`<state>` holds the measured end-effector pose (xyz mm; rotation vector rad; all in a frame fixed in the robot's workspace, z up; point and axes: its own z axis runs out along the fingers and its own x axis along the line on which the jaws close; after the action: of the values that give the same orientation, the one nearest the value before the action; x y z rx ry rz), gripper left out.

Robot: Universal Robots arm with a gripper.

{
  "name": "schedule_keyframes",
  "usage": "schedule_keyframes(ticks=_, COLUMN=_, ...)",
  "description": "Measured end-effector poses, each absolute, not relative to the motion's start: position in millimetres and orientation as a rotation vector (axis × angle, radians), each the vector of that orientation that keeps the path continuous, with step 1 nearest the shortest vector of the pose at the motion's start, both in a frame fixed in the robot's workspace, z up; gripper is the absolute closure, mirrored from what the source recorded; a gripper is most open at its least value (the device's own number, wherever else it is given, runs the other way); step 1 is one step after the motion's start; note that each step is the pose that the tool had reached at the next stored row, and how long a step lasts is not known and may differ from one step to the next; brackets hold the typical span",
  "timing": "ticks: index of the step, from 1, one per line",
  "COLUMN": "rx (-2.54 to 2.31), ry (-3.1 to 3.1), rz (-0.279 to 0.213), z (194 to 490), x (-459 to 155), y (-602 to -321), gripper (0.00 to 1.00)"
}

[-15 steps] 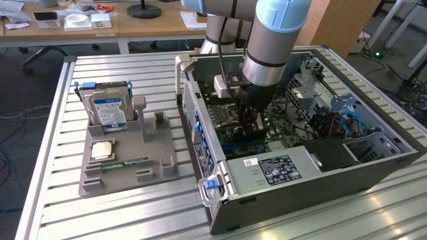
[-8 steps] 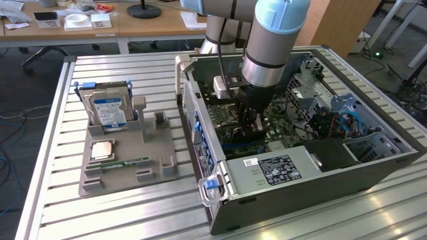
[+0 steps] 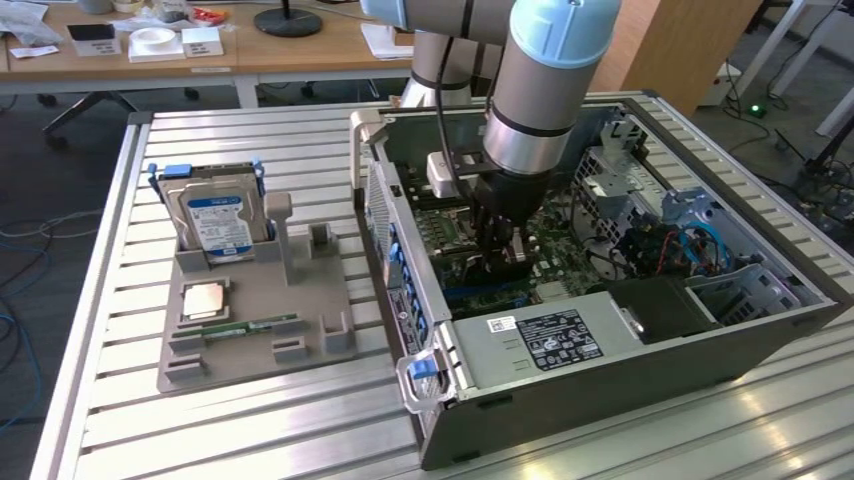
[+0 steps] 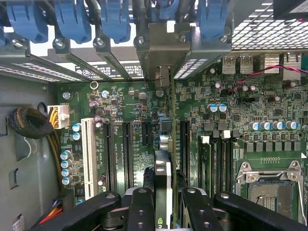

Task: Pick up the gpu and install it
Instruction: 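Insert the gpu into the slot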

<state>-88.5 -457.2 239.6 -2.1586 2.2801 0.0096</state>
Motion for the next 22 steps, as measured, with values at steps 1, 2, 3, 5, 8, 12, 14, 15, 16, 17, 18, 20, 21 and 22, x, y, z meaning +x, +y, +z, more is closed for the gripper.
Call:
schedule_keyframes(ticks=1, rx=-2.159, ry=2.280, rz=0.010, z=239.6, x=-88.5, y=-457.2, gripper=0.73)
schedule_keyframes(ticks=2, rx=-2.159, ry=2.280, rz=0.010, z=239.6, x=-88.6, y=-457.2, gripper=0.73)
schedule_keyframes(ticks=3, rx=-2.159, ry=2.280, rz=0.010, z=239.6, x=-88.6, y=-457.2, gripper=0.73)
schedule_keyframes(ticks=5, rx=-2.159, ry=2.280, rz=0.010, z=239.6, x=-88.6, y=-457.2, gripper=0.73)
schedule_keyframes(ticks=8, rx=-2.159, ry=2.280, rz=0.010, z=239.5, x=-88.5, y=-457.2, gripper=0.73)
schedule_keyframes(ticks=12, rx=-2.159, ry=2.280, rz=0.010, z=239.4, x=-88.6, y=-457.2, gripper=0.73)
schedule_keyframes(ticks=14, rx=-2.159, ry=2.280, rz=0.010, z=239.4, x=-88.5, y=-457.2, gripper=0.73)
schedule_keyframes(ticks=15, rx=-2.159, ry=2.280, rz=0.010, z=239.4, x=-88.6, y=-457.2, gripper=0.73)
schedule_keyframes(ticks=16, rx=-2.159, ry=2.280, rz=0.010, z=239.4, x=-88.6, y=-457.2, gripper=0.73)
schedule_keyframes(ticks=17, rx=-2.158, ry=2.280, rz=0.010, z=239.4, x=-88.6, y=-457.2, gripper=0.73)
schedule_keyframes(ticks=18, rx=-2.158, ry=2.280, rz=0.011, z=239.3, x=-88.7, y=-457.1, gripper=0.73)
schedule_keyframes(ticks=20, rx=-2.158, ry=2.280, rz=0.010, z=239.3, x=-88.6, y=-457.2, gripper=0.66)
schedule_keyframes(ticks=21, rx=-2.158, ry=2.280, rz=0.010, z=239.3, x=-88.6, y=-457.2, gripper=0.66)
schedule_keyframes(ticks=22, rx=-2.158, ry=2.280, rz=0.010, z=239.4, x=-88.6, y=-457.2, gripper=0.66)
